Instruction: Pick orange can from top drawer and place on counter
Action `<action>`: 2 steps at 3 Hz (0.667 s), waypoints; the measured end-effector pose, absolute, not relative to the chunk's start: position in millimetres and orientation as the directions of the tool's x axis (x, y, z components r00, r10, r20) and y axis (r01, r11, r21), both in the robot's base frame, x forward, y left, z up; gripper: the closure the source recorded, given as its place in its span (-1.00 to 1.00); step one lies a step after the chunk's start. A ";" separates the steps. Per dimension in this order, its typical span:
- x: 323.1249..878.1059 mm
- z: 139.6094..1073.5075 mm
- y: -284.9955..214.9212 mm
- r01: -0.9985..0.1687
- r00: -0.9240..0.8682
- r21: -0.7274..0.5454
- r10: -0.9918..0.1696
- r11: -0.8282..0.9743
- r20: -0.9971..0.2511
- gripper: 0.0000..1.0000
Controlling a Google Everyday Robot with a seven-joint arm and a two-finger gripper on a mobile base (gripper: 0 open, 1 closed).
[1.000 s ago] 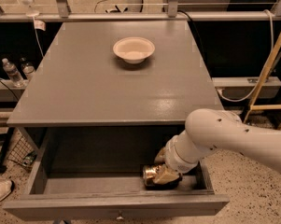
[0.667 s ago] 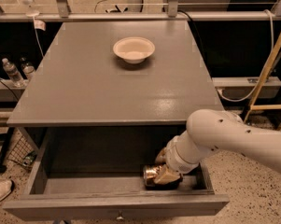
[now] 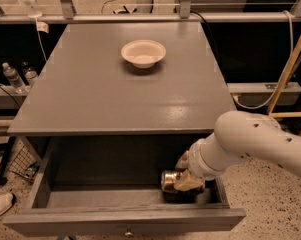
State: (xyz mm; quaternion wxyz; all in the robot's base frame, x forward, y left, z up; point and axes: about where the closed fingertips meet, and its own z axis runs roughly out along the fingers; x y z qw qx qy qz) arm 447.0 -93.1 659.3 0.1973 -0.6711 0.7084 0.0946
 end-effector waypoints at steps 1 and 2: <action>451.2 674.9 -104.9 -0.981 -0.024 -0.165 -0.916 0.097 -0.400 1.00; 451.3 684.4 -110.5 -0.978 -0.022 -0.183 -0.919 0.102 -0.393 1.00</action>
Offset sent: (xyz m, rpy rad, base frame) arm 0.0052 -0.0254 0.0343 -0.0217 -0.0691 -0.0352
